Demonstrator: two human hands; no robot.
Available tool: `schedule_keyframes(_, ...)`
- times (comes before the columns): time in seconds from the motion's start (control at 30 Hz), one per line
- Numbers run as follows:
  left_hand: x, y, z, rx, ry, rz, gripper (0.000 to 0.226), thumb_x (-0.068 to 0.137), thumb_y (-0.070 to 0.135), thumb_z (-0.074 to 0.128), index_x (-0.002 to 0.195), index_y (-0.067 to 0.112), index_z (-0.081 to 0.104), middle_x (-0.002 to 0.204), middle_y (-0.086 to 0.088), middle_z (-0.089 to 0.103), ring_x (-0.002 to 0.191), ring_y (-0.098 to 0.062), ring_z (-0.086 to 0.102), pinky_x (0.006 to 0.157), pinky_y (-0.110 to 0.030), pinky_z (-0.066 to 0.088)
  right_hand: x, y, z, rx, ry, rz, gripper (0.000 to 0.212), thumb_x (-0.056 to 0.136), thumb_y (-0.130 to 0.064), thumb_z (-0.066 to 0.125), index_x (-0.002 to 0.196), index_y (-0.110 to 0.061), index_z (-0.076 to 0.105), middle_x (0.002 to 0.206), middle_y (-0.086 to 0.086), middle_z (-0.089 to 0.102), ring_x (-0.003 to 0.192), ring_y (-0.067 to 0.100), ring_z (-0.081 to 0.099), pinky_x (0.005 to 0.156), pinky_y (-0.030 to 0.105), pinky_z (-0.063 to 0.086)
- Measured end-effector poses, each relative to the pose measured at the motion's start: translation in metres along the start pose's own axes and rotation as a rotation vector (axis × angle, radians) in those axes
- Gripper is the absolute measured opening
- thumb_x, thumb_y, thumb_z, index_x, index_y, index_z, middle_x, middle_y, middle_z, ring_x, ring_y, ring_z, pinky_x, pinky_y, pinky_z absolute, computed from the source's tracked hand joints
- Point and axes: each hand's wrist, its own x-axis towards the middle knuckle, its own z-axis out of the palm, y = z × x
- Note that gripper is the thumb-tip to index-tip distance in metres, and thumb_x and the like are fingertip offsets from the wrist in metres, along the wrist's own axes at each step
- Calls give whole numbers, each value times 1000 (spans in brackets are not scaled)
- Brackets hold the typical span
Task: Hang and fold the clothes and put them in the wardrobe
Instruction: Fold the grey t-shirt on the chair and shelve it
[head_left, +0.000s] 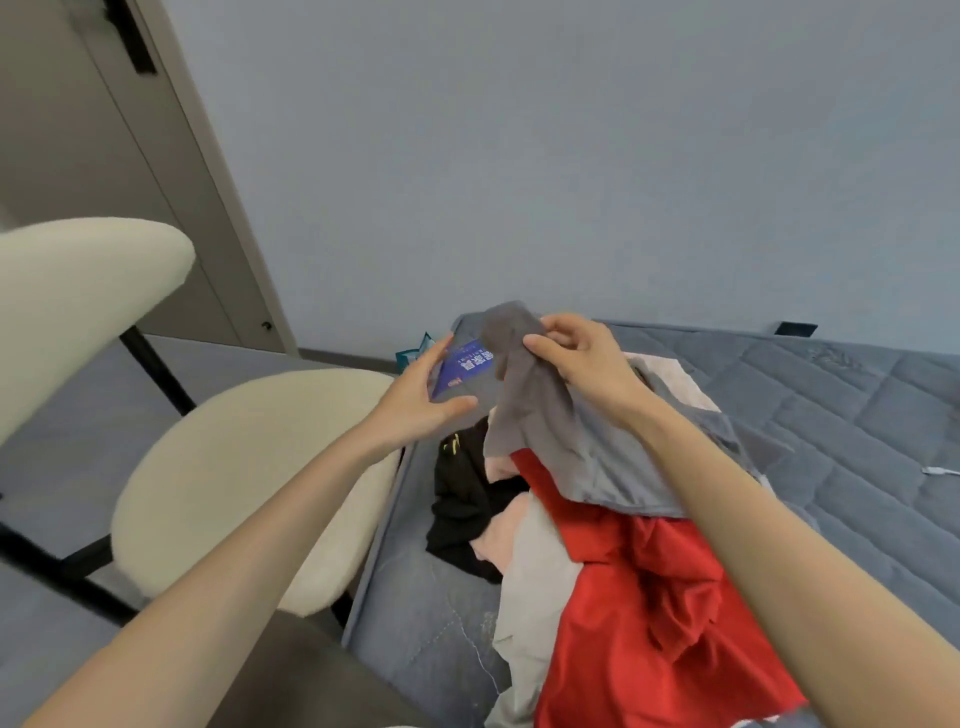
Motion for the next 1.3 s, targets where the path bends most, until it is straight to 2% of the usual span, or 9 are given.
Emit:
schedule_keyframes(0.13, -18, 10, -63, -109, 65, -7, 75, 84, 30, 71, 145, 38, 28, 139, 10, 41, 125, -8, 44, 94, -23, 40, 29, -65, 59, 260, -180, -40, 10, 95, -11, 57, 89, -16, 62, 79, -3, 72, 71, 9, 66, 63, 21, 50)
schedule_keyframes(0.27, -50, 15, -128, -158, 112, 63, 45, 87, 29, 67, 128, 30, 49, 107, 6, 67, 101, -7, 64, 89, -27, 49, 48, -115, 113, 414, -370, -56, 7, 95, -16, 56, 94, -18, 62, 84, -2, 69, 78, 12, 64, 73, 29, 50)
schedule_keyframes(0.43, -92, 14, -190, -138, 235, 65, 25, 88, 40, 58, 94, 16, 60, 81, 12, 65, 75, -2, 60, 65, -15, 48, 66, -151, 170, 503, -386, -48, 8, 97, -12, 53, 99, -13, 61, 87, 1, 65, 77, 9, 62, 71, 26, 54)
schedule_keyframes(0.7, -129, -1, -231, -171, 506, -91, 13, 100, 18, 48, 93, 7, 48, 74, -9, 55, 55, -7, 50, 44, -13, 37, 45, -107, 221, 81, -602, 199, 29, 91, 3, 55, 114, -14, 57, 122, 5, 59, 106, 20, 62, 91, 40, 55)
schedule_keyframes(0.83, -129, -1, -230, -264, 550, -153, 13, 96, 20, 56, 87, 15, 48, 67, -2, 57, 49, -5, 52, 44, -19, 37, 15, -84, 234, -312, -828, 147, 68, 68, -35, 80, 125, -19, 47, 121, -2, 54, 101, 10, 57, 81, 27, 53)
schedule_keyframes(0.9, -126, 8, -229, -444, 582, -156, 14, 93, 15, 60, 102, 16, 49, 71, -3, 62, 52, -7, 59, 45, -19, 45, 2, -75, 244, -412, -756, 78, 93, 59, -54, 83, 129, -18, 34, 121, -6, 45, 106, 9, 50, 76, 14, 43)
schedule_keyframes(1.03, -120, 18, -234, -577, 511, -53, 56, 90, 2, 61, 131, 32, 37, 69, -11, 59, 61, -15, 59, 56, -20, 50, -22, -55, 271, -359, -231, -162, 75, 75, -54, 72, 120, -24, 21, 120, 1, 45, 98, 20, 53, 71, 18, 43)
schedule_keyframes(1.2, -123, 39, -229, -675, 358, -44, 20, 90, -3, 56, 96, 15, 63, 80, 1, 65, 60, -2, 66, 55, -15, 52, -21, -57, 284, -356, 19, -213, 73, 78, -47, 68, 126, -27, 17, 124, 2, 51, 97, 29, 62, 68, 30, 40)
schedule_keyframes(1.3, -129, 40, -233, -749, 382, 14, 28, 87, -8, 56, 106, 11, 64, 79, 2, 71, 68, -4, 68, 61, -15, 53, -15, -63, 276, -436, 57, -282, 53, 81, -24, 62, 113, -25, 20, 102, -1, 53, 77, 33, 63, 57, 32, 34)
